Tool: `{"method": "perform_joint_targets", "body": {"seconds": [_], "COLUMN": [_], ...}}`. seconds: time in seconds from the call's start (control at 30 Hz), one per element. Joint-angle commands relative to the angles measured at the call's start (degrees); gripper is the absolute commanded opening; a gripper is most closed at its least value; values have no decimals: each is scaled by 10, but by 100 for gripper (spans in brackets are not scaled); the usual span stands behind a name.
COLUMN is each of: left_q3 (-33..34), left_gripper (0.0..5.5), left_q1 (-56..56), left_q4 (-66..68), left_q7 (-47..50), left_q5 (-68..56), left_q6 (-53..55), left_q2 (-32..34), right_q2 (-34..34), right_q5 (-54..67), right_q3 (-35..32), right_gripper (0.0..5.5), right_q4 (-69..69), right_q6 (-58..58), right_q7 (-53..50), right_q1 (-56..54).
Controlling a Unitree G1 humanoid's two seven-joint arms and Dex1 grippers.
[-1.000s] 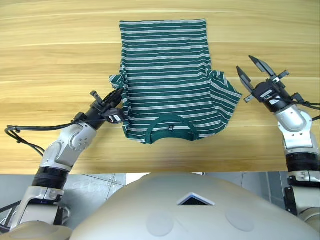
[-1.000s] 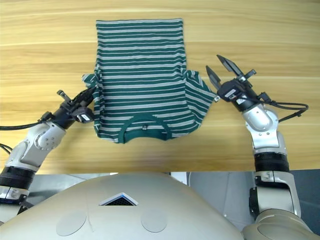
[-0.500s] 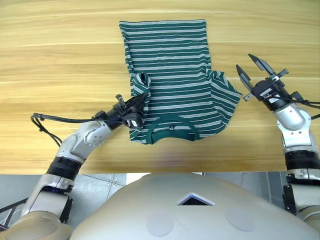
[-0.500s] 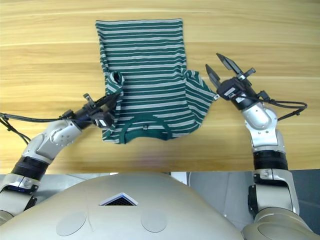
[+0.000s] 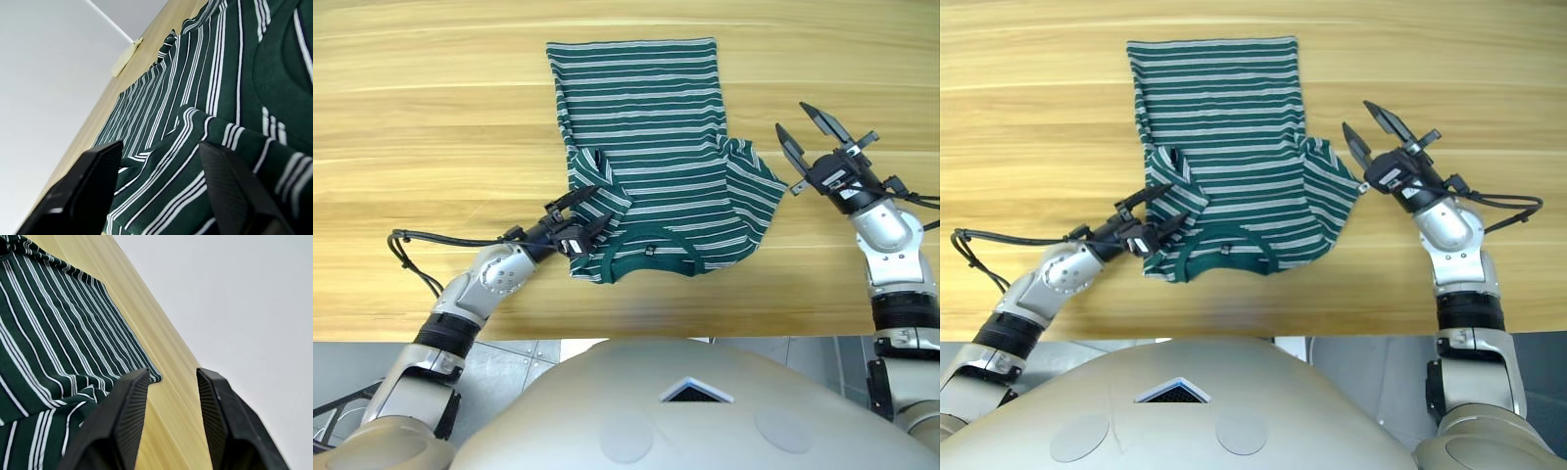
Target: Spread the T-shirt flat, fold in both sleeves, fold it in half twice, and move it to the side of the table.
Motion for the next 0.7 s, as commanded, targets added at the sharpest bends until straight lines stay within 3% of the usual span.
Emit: {"method": "perform_joint_targets", "body": {"seconds": [0.03, 0.17, 0.37, 0.57, 0.7], "left_q3": [13, 58, 85, 83, 88], "left_gripper": [287, 287, 287, 287, 287], "left_q1": [40, 34, 38, 39, 38], "left_q4": [13, -32, -95, -118, -117], "left_q7": [-7, 24, 24, 17, 25], "left_q5": [24, 7, -31, -27, -21], "left_q6": [20, 7, -6, -19, -19], "left_q2": [32, 28, 8, -4, -19], "right_q2": [-61, -124, -107, -73, -62], "right_q5": [-76, -181, -227, -262, -291], "right_q3": [-23, -53, -71, 19, 48], "right_gripper": [178, 178, 178, 178, 178], "right_q4": [-10, -61, -199, -181, -101], "right_q6": [16, 55, 109, 147, 162], "right_q7": [-12, -31, -31, -12, -56], "right_q1": [39, 149, 310, 236, 147]}}
